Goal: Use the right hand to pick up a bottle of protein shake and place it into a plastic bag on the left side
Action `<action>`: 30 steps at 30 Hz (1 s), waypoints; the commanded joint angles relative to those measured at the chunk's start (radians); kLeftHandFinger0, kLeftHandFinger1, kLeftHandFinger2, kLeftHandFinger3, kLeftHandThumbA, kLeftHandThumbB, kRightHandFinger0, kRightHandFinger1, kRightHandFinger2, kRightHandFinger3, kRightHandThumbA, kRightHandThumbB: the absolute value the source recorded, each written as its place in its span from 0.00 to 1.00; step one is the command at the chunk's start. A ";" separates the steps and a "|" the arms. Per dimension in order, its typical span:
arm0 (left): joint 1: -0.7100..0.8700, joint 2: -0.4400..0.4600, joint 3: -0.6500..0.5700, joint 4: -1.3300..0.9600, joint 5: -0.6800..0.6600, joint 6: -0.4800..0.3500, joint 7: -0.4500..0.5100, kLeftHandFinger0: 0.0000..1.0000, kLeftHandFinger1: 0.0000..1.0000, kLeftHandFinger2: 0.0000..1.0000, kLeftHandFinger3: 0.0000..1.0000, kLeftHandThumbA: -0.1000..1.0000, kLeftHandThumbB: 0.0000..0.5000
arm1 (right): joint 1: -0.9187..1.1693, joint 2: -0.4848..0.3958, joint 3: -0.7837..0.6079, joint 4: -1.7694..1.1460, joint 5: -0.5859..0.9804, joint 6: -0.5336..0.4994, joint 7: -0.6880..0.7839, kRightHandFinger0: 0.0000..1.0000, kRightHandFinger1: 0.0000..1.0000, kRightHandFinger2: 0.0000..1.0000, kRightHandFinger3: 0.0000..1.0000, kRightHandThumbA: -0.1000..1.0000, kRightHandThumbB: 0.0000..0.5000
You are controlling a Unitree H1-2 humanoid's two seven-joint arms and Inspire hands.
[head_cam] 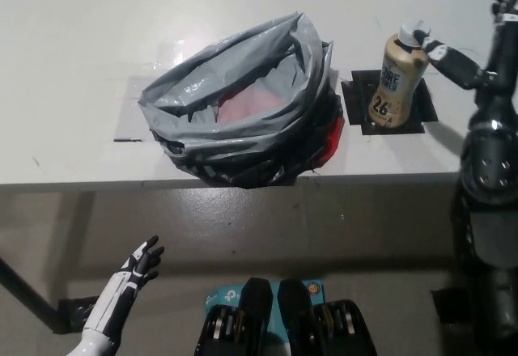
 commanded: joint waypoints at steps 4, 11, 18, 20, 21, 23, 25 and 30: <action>-0.012 0.017 0.007 -0.037 -0.017 -0.007 -0.030 1.00 1.00 1.00 1.00 1.00 0.38 | -0.068 0.000 0.036 0.082 0.027 -0.024 -0.010 1.00 1.00 1.00 1.00 0.96 0.93; -0.021 0.020 0.010 -0.030 -0.008 -0.015 -0.031 1.00 1.00 1.00 1.00 1.00 0.37 | -0.036 -0.024 0.078 0.125 0.108 -0.079 0.141 1.00 1.00 1.00 1.00 0.98 1.00; -0.019 0.019 0.013 -0.025 -0.006 -0.028 -0.028 1.00 1.00 1.00 1.00 1.00 0.35 | -0.050 -0.040 0.092 0.258 0.120 -0.086 0.146 1.00 1.00 1.00 1.00 0.94 1.00; -0.019 0.016 0.014 -0.029 -0.008 -0.023 -0.026 1.00 1.00 1.00 1.00 1.00 0.35 | -0.056 -0.045 0.091 0.303 0.126 -0.095 0.146 1.00 1.00 1.00 1.00 0.92 1.00; -0.020 0.015 0.016 -0.027 -0.013 -0.023 -0.028 1.00 1.00 1.00 1.00 1.00 0.35 | -0.063 -0.047 0.088 0.333 0.132 -0.103 0.150 1.00 1.00 1.00 1.00 0.90 1.00; -0.022 0.015 0.018 -0.024 -0.017 -0.024 -0.029 1.00 1.00 1.00 1.00 1.00 0.36 | -0.078 -0.051 0.080 0.384 0.146 -0.114 0.157 1.00 1.00 1.00 1.00 0.89 1.00; -0.022 0.015 0.018 -0.027 -0.017 -0.024 -0.029 1.00 1.00 1.00 1.00 1.00 0.36 | -0.096 -0.055 0.068 0.437 0.172 -0.131 0.173 1.00 1.00 1.00 1.00 0.85 1.00; -0.025 0.012 0.024 -0.019 -0.024 -0.039 -0.029 1.00 1.00 1.00 1.00 1.00 0.36 | -0.171 -0.060 0.005 0.617 0.255 -0.180 0.205 1.00 1.00 1.00 1.00 0.71 0.98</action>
